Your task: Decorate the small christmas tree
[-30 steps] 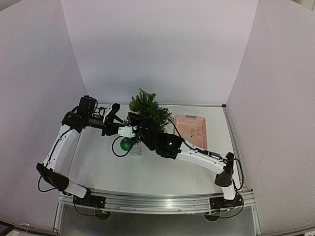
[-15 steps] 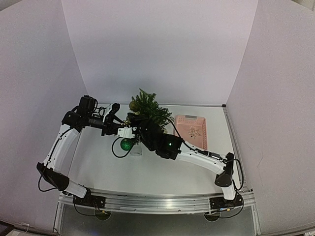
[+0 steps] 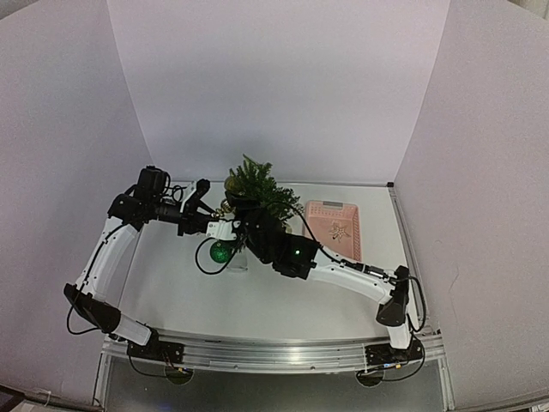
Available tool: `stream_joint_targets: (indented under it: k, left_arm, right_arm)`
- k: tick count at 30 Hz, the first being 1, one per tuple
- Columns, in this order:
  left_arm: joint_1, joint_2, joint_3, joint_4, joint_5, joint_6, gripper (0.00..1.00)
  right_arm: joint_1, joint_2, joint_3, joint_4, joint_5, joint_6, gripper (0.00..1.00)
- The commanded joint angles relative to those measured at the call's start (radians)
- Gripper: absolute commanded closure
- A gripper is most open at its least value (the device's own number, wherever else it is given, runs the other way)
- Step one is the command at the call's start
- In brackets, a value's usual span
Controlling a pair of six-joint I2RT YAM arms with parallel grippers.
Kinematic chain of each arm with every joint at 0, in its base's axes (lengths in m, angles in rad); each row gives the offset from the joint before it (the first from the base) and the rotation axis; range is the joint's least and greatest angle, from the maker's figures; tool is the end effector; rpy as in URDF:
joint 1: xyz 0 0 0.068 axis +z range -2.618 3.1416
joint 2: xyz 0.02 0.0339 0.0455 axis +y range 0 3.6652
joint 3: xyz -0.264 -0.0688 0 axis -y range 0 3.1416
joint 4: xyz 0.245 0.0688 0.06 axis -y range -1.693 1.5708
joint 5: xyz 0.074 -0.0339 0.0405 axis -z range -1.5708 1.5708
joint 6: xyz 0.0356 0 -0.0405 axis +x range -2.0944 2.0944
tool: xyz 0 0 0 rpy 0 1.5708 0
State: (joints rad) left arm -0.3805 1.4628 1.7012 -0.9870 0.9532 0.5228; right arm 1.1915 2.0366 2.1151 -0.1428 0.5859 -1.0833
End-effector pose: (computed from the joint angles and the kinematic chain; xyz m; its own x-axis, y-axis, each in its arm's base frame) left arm 0.2536 -0.1327 0.4277 -0.1632 0.3767 -0.9118 0.9824 0.1474 -0.1150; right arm 0.1966 0.4400 0.4217 0.4922 -0.7534 -0.4361 -0.2879 0.3319 -0.8983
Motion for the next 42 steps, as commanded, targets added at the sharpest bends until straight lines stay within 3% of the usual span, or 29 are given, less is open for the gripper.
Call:
stream_joint_targets:
  k: [1,5,10,13,18,23,32,38,42]
  left_arm:
    - [-0.003,-0.027,-0.006,0.101,-0.059,-0.021,0.91]
    - [-0.003,-0.049,-0.021,0.111,-0.076,0.044,0.91]
    - [-0.003,-0.069,-0.038,0.075,-0.103,0.198,0.9]
    - [-0.004,-0.087,-0.057,0.073,-0.126,0.282,0.9]
    - [-0.005,-0.112,-0.09,0.076,-0.147,0.384,0.89]
    - [-0.004,-0.12,-0.094,0.076,-0.143,0.427,0.89]
    - [-0.004,-0.137,-0.114,0.057,-0.162,0.573,0.89]
    - [-0.004,-0.21,-0.225,0.159,-0.213,0.693,0.9]
    - [-0.004,-0.277,-0.335,0.295,-0.202,0.744,0.9]
  right_arm:
    - [0.007,-0.143,-0.086,0.034,-0.112,0.151,0.16]
    - [-0.009,-0.254,-0.174,-0.008,-0.229,0.326,0.13]
    - [-0.124,-0.376,-0.26,-0.035,-0.434,0.728,0.13]
    - [-0.207,-0.395,-0.271,-0.07,-0.518,0.926,0.16]
    - [-0.293,-0.374,-0.245,-0.127,-0.692,1.115,0.23]
    - [-0.311,-0.343,-0.207,-0.219,-0.827,1.097,0.27]
    - [-0.316,-0.288,-0.172,-0.242,-0.867,1.102,0.31]
    - [-0.318,-0.294,-0.2,-0.241,-0.849,1.106,0.31]
    - [-0.317,-0.28,-0.196,-0.244,-0.942,1.1,0.33]
